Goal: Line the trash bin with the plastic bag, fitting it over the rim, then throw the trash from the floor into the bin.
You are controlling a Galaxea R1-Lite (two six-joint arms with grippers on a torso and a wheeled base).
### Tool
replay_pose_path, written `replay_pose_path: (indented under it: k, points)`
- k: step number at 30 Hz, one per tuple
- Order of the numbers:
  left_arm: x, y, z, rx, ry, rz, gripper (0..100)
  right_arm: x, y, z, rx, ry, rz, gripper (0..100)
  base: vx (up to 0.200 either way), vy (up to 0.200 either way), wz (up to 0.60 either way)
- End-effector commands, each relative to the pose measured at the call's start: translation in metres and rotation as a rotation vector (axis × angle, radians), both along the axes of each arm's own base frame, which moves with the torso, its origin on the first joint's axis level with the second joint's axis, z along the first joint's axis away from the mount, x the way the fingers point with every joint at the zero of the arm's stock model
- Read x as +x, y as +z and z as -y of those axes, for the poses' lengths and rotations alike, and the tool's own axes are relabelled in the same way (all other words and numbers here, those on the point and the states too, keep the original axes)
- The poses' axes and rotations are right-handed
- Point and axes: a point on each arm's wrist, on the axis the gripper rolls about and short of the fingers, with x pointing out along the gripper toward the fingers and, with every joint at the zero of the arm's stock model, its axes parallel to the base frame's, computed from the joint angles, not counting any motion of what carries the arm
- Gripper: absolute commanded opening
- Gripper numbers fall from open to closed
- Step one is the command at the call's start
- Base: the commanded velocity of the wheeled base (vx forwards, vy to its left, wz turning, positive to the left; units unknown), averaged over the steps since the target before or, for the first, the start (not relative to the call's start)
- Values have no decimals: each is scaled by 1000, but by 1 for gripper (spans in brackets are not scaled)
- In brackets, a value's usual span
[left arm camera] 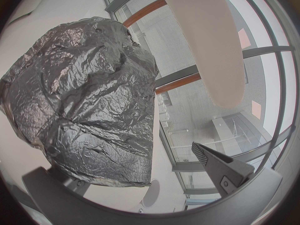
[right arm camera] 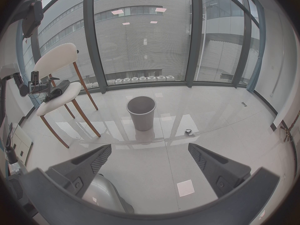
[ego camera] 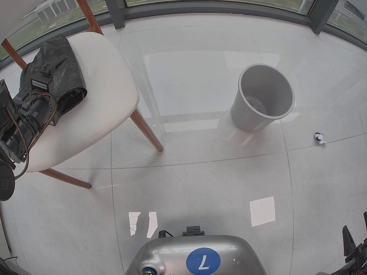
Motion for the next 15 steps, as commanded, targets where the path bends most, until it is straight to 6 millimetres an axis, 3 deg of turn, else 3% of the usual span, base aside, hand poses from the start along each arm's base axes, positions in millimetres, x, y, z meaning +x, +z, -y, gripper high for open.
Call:
replay_pose_path:
  k: [1, 8, 9, 15]
  points:
    - [0, 3, 0, -3, 1, 12, 100, 1, -4, 0, 0, 2, -14, 100, 0, 0, 0]
    - [0, 3, 0, -2, 3, 12, 100, 1, -4, 0, 0, 2, -17, 100, 0, 0, 0]
    - [1, 3, 0, -5, 16, 8, 0, 1, -4, 0, 0, 2, -17, 100, 0, 0, 0]
    - [2, 2, 0, -8, 22, 8, 0, 1, -4, 0, 0, 2, -18, 100, 0, 0, 0]
